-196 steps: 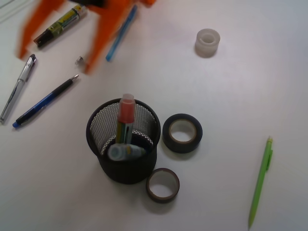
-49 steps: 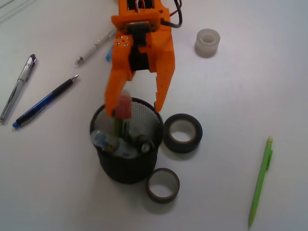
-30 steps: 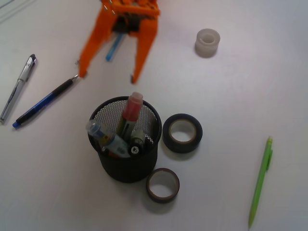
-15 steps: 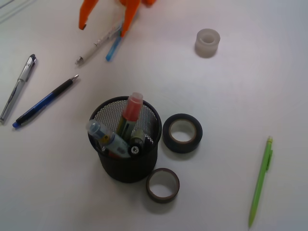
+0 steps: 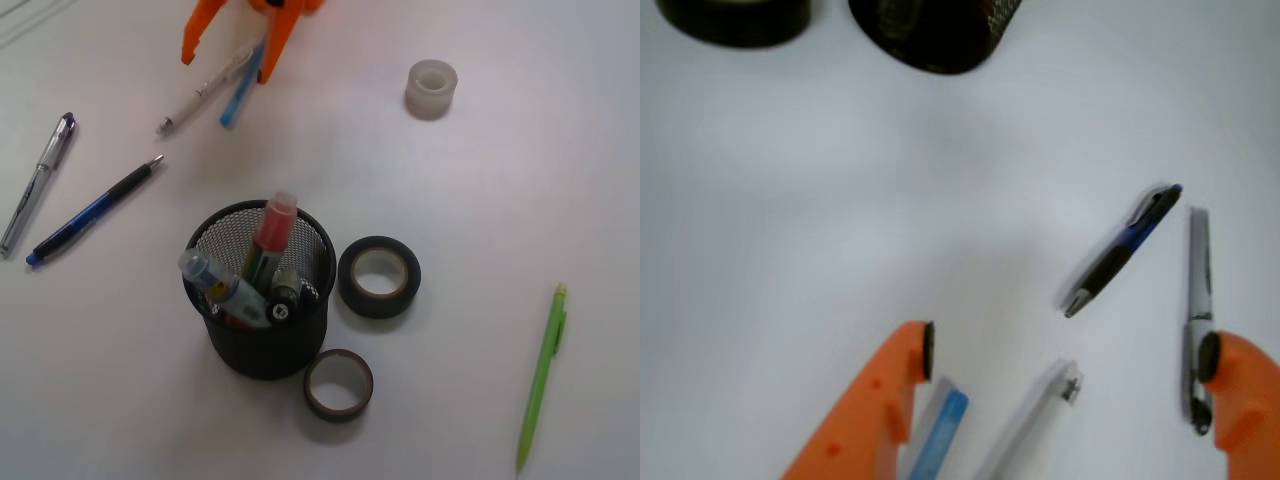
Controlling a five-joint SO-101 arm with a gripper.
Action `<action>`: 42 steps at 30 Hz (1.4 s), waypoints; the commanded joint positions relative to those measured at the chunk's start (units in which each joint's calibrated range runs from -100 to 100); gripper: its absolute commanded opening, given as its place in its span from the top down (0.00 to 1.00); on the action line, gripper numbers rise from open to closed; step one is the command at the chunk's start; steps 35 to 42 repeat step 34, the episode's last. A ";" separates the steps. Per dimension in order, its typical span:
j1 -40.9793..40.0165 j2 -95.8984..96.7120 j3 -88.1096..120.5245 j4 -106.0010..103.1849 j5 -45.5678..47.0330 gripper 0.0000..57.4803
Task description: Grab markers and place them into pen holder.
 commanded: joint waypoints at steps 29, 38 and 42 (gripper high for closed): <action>-4.60 -3.95 1.25 9.82 33.75 0.48; -4.60 -3.95 1.25 9.82 33.75 0.48; -4.60 -3.95 1.25 9.82 33.75 0.48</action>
